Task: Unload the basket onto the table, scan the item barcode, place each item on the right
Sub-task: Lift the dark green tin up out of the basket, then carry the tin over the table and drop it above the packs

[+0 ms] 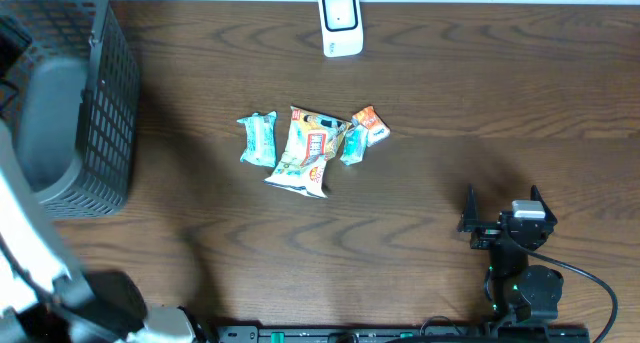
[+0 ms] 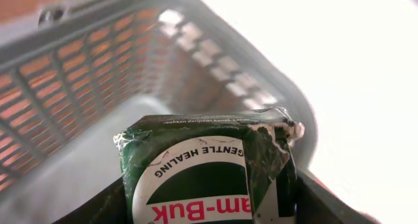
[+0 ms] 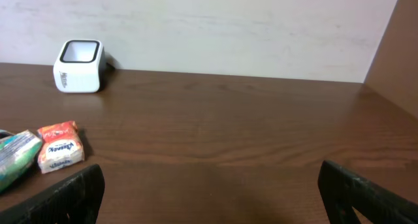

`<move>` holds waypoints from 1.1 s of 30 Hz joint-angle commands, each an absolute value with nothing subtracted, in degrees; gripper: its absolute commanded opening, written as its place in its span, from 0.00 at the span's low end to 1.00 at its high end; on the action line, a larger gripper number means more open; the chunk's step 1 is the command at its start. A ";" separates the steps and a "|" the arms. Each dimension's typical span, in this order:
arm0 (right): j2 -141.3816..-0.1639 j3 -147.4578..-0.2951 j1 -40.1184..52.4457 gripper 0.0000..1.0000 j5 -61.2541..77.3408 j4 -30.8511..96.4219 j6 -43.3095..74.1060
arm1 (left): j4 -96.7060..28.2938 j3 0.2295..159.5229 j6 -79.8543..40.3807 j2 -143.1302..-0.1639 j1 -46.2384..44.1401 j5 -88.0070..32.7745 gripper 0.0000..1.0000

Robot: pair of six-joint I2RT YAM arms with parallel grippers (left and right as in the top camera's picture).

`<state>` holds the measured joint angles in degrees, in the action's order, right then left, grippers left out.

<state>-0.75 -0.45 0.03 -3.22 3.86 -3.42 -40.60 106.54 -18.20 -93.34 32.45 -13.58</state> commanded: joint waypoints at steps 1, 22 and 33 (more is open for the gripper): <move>-0.64 -0.32 0.43 0.99 -3.49 4.03 -3.27 | -41.54 107.11 -18.28 -89.17 31.29 -20.67 0.55; -0.64 -0.32 0.43 0.99 -3.49 4.03 -3.27 | -45.74 104.97 -7.01 -102.04 -8.08 -13.74 0.56; -0.64 -0.32 0.43 0.99 -3.49 4.01 -3.27 | -42.44 104.97 -2.22 -118.63 -14.33 -7.33 0.56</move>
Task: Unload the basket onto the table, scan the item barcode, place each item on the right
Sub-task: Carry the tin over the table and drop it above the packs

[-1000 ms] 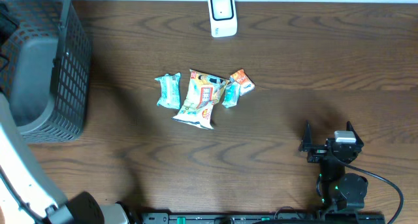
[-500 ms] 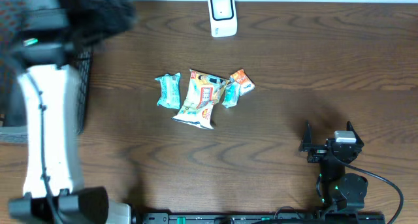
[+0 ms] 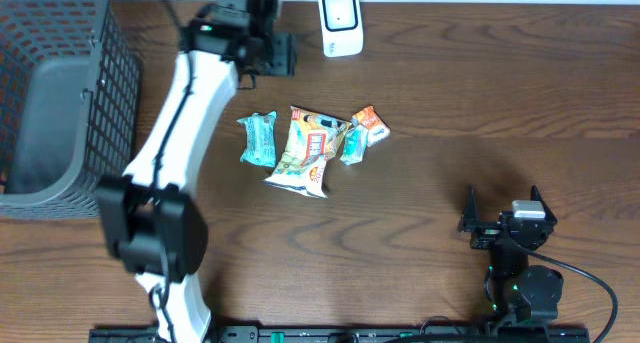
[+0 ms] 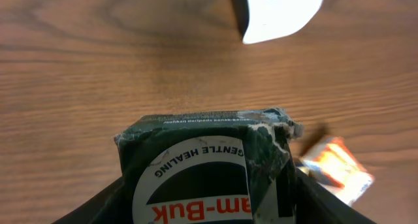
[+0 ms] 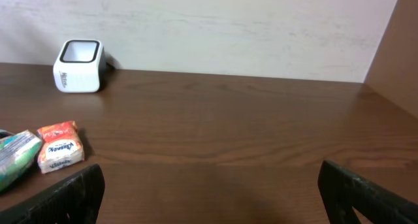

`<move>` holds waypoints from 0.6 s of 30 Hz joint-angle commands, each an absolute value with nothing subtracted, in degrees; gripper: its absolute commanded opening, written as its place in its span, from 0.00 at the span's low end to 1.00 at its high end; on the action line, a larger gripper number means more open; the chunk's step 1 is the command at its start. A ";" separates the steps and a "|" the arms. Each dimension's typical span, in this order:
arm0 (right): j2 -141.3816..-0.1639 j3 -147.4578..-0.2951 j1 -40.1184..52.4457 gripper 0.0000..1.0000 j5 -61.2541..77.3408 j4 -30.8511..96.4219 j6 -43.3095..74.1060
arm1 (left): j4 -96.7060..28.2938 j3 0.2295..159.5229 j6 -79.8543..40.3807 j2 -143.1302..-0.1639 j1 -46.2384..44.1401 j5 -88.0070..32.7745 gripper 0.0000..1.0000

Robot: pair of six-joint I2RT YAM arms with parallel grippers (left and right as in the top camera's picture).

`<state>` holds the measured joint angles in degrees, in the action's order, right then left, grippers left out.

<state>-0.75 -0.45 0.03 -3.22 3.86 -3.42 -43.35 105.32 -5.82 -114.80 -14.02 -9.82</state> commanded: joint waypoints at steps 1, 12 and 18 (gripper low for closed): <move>-0.64 -0.32 0.43 0.99 -3.49 4.03 -3.27 | -41.89 104.97 -2.13 -119.85 -14.35 -6.94 0.56; -0.64 -0.32 0.43 0.99 -3.49 4.03 -3.27 | -36.86 104.97 -2.15 -128.73 -14.39 -6.37 0.62; -0.64 -0.32 0.43 0.99 -3.49 4.01 -3.27 | -36.95 104.95 -2.17 -129.03 -14.46 -6.42 0.74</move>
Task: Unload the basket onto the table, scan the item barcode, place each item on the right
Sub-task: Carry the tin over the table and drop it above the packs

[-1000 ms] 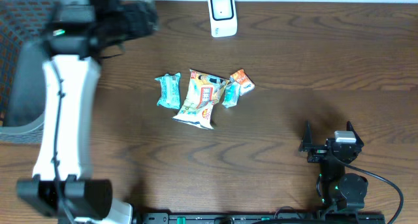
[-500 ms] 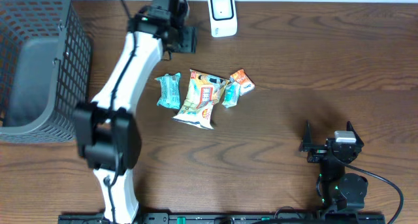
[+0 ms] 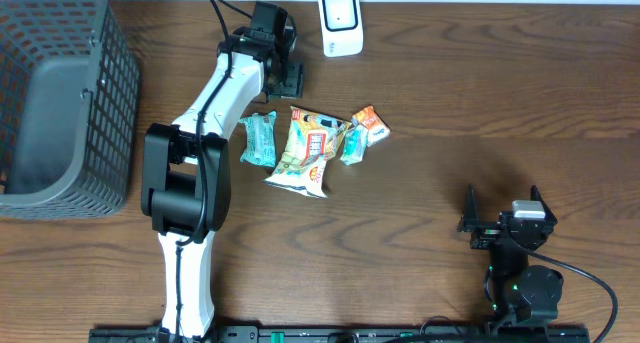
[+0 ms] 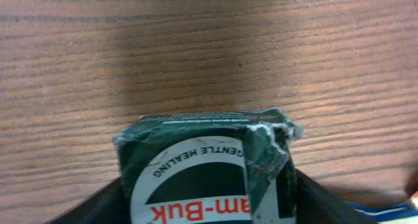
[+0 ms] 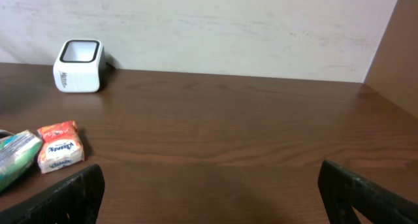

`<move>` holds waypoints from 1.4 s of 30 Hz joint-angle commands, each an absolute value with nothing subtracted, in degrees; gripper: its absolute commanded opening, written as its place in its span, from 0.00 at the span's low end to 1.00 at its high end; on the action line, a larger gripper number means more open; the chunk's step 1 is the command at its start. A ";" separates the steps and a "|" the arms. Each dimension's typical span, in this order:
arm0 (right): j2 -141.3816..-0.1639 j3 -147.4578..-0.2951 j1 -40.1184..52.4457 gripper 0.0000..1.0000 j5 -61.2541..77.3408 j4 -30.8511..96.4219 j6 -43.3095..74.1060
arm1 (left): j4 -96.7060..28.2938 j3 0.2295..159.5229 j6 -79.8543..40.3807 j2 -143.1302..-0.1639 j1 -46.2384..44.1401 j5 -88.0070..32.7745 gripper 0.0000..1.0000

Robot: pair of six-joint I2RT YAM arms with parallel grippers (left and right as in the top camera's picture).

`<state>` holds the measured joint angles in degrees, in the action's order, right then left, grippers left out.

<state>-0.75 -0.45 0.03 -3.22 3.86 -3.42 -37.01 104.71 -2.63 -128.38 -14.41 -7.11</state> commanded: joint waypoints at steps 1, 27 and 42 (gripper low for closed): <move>-0.64 -0.32 0.43 0.99 -3.49 4.01 -3.27 | -37.01 104.95 -2.17 -129.03 -14.46 -6.42 0.75; -0.64 -0.32 0.43 0.99 -3.49 4.01 -3.27 | -58.15 105.16 -2.15 -93.17 -11.79 2.20 0.85; -0.64 -0.32 0.43 0.99 -3.49 4.03 -3.27 | -76.27 104.03 -13.13 -90.83 -11.05 3.07 0.87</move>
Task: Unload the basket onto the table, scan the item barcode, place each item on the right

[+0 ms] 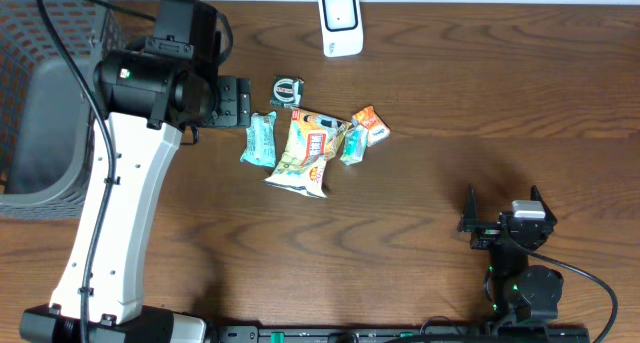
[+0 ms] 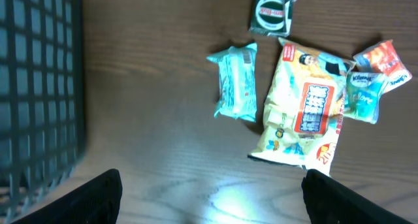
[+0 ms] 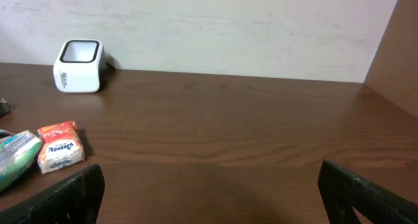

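Note:
The dark green pack with a white round label point(image 1: 287, 90) point(image 2: 272, 12) lies flat on the table, just behind the pile of snacks and to the front left of the white scanner point(image 1: 340, 23) point(image 3: 78, 66). My left gripper point(image 1: 232, 101) point(image 2: 210, 201) hangs open and empty above the table, left of the pack. My right gripper point(image 1: 503, 199) point(image 3: 209, 198) stands open and empty at the front right, far from the items.
A teal tissue pack point(image 1: 258, 140) point(image 2: 236, 90), a yellow snack bag point(image 1: 305, 151) point(image 2: 302, 113), an orange pack point(image 1: 370, 123) point(image 3: 60, 145) and a small teal pack point(image 1: 350, 145) lie mid-table. A grey mesh basket point(image 1: 60, 113) point(image 2: 39, 87) stands far left.
The left gripper has let go of the green pack, which now lies on the table by the pile. The gripper is open, higher and further left. The right arm has not moved.
My left gripper was shut on the green pack inside the basket. Then it held the pack beside the scanner, then low over the table behind the pile. Now the pack rests there and the gripper is open. The right gripper stayed still throughout.

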`<move>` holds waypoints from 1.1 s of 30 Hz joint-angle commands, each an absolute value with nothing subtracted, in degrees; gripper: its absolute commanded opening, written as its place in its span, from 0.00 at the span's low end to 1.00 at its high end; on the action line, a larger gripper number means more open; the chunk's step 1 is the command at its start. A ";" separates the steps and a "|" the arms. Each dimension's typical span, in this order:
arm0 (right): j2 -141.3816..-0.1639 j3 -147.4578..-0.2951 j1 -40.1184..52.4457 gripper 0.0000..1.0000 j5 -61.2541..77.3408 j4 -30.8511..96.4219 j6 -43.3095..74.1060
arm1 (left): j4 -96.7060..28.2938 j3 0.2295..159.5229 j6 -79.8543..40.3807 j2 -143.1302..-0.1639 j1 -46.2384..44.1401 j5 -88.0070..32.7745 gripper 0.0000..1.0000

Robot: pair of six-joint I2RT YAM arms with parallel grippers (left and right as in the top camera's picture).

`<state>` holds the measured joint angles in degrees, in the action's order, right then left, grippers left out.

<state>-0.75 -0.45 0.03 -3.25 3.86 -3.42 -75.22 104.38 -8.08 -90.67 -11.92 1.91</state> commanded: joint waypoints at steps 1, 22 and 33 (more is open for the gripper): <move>-0.64 -0.32 0.43 0.99 -3.49 4.03 -3.27 | -76.84 104.03 -14.20 -90.83 -10.46 3.09 0.87; -0.64 -0.32 0.43 0.99 0.93 1.56 0.67 | -82.21 103.79 -18.96 -90.83 1.06 -3.64 0.98; -0.69 -0.32 0.43 0.99 29.58 -5.08 38.63 | -83.74 103.79 -18.98 -90.83 1.06 -3.66 0.98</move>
